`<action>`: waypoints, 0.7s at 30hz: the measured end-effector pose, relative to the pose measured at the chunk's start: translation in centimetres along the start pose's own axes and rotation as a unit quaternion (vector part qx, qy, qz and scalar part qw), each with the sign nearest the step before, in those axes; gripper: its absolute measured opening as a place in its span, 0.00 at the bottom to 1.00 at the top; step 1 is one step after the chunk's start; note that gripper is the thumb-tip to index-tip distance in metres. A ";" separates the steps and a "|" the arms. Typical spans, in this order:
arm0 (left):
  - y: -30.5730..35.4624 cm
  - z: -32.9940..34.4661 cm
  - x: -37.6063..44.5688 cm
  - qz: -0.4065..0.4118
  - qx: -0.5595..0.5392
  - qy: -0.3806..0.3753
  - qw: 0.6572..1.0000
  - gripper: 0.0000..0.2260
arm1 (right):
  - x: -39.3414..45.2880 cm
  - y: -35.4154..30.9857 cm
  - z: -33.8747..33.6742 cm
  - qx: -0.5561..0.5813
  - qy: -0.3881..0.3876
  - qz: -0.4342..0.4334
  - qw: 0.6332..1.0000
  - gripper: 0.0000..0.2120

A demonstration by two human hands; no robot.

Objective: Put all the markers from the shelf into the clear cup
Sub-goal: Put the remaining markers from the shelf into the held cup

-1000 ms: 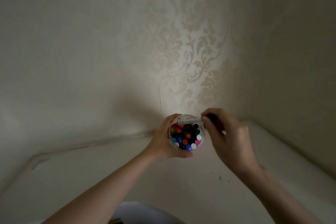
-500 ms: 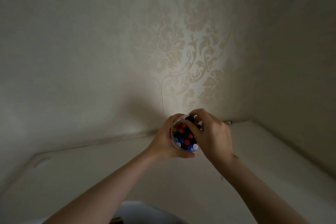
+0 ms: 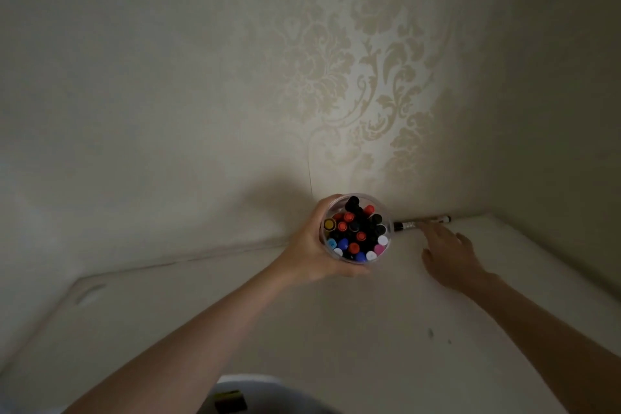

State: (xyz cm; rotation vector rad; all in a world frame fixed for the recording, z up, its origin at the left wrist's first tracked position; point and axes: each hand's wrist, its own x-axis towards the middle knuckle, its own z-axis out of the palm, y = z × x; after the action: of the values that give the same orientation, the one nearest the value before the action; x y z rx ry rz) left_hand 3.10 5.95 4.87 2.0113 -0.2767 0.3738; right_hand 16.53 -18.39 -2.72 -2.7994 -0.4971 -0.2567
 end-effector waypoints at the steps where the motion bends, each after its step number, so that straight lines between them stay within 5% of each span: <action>1: 0.1 0.1 0.2 0.001 0.006 0.000 1.000 0.45 | 0.5 -0.1 0.4 -0.007 -0.017 -0.001 1.000 0.28; 7: -0.3 0.0 0.8 -0.005 0.026 -0.011 1.000 0.45 | 2.6 -1.1 0.8 -0.042 -0.037 0.025 0.998 0.25; 11: -0.5 -0.2 1.0 -0.005 0.025 -0.006 1.000 0.46 | 2.1 -0.3 0.2 -0.073 0.051 0.007 0.996 0.25; 15: -0.7 -0.2 0.7 -0.001 0.026 0.005 1.000 0.45 | 1.0 2.1 -0.4 -0.106 -0.008 0.071 0.992 0.20; 21: -0.5 0.2 -0.1 0.001 0.020 0.015 1.000 0.45 | -3.1 2.7 -3.7 0.038 0.061 0.026 0.997 0.10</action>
State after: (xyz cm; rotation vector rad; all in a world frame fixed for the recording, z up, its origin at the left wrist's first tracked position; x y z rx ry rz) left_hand 3.16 6.02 4.36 2.0432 -0.2536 0.4124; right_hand 14.17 -22.94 -0.55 -2.6983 -0.3961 -0.3857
